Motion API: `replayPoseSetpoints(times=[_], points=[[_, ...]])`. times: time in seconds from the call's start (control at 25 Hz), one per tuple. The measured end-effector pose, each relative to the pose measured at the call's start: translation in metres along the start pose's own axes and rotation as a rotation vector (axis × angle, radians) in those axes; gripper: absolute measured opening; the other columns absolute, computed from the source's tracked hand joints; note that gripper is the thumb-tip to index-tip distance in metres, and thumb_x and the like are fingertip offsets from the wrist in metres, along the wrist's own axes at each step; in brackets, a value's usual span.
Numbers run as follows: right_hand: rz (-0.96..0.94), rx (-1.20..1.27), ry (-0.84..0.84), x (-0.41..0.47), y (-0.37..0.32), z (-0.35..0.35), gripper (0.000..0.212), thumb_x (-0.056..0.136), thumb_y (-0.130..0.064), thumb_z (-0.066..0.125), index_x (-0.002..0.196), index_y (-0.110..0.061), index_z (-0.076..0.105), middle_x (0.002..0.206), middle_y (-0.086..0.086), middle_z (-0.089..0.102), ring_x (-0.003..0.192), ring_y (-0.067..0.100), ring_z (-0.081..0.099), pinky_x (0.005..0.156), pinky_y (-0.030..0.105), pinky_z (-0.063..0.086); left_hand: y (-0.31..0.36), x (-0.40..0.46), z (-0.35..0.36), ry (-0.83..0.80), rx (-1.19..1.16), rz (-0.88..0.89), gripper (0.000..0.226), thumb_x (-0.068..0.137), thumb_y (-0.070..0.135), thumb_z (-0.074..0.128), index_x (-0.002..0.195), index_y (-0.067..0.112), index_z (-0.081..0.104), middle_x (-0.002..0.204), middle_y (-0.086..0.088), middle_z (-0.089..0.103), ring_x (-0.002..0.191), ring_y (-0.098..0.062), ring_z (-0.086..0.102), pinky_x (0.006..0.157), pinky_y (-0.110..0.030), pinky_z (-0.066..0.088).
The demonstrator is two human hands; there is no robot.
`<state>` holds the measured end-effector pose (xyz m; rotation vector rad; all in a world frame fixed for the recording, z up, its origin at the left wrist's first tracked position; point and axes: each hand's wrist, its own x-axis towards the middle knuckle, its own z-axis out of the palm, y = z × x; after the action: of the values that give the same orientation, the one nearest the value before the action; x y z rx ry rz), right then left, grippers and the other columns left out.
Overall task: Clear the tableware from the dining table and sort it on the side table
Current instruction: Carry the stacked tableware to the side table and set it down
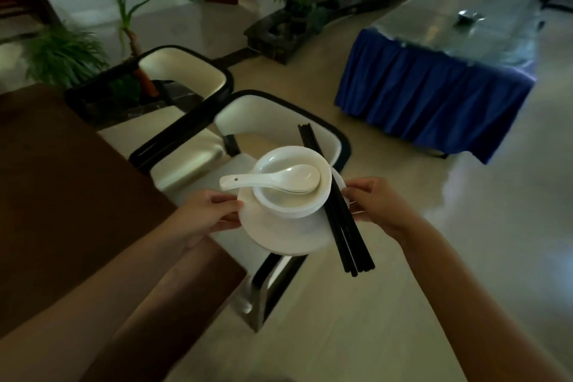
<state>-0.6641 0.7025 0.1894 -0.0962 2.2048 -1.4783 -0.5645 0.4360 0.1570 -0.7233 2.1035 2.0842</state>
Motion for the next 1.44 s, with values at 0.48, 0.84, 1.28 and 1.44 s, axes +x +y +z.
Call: replayPoseSetpoints(times=[0.48, 0.84, 1.28, 1.44], points=[[0.088, 0.15, 0.309, 0.032, 0.072, -0.246, 0.019, 0.09, -0.004, 0.05, 0.099, -0.003, 0.067, 0.073, 0.009, 0.063, 0.057, 0.014, 0.062, 0.051, 0.021, 0.053, 0.092, 0.126, 0.257, -0.281, 0.1, -0.007, 0.013, 0.08, 0.0, 0.064, 0.093, 0.002, 0.065, 0.082, -0.014, 0.073, 0.066, -0.016, 0.072, 0.055, -0.023, 0.057], [0.102, 0.205, 0.481, 0.111, 0.082, -0.445, 0.018, 0.09, -0.006, 0.052, 0.098, -0.002, 0.067, 0.079, 0.013, 0.065, 0.064, 0.016, 0.065, 0.053, 0.021, 0.054, 0.199, 0.246, 0.456, -0.411, 0.23, 0.035, 0.01, 0.08, 0.005, 0.066, 0.09, 0.006, 0.067, 0.079, -0.008, 0.075, 0.071, -0.017, 0.072, 0.057, -0.025, 0.057], [0.065, 0.218, 0.457, 0.216, 0.126, -0.73, 0.017, 0.089, -0.006, 0.053, 0.096, -0.001, 0.068, 0.076, 0.012, 0.067, 0.058, 0.012, 0.067, 0.054, 0.022, 0.053, 0.265, 0.362, 0.724, -0.445, 0.202, 0.128, 0.007, 0.083, 0.003, 0.063, 0.086, 0.002, 0.069, 0.068, -0.005, 0.075, 0.062, -0.013, 0.071, 0.051, -0.017, 0.054], [0.068, 0.226, 0.417, 0.263, 0.137, -0.829, 0.018, 0.088, -0.004, 0.052, 0.091, -0.001, 0.069, 0.065, 0.009, 0.063, 0.052, 0.011, 0.063, 0.051, 0.021, 0.052, 0.288, 0.402, 0.811, -0.395, 0.169, 0.134, 0.007, 0.082, 0.004, 0.063, 0.085, 0.003, 0.07, 0.073, -0.009, 0.075, 0.065, -0.014, 0.072, 0.052, -0.018, 0.054]])
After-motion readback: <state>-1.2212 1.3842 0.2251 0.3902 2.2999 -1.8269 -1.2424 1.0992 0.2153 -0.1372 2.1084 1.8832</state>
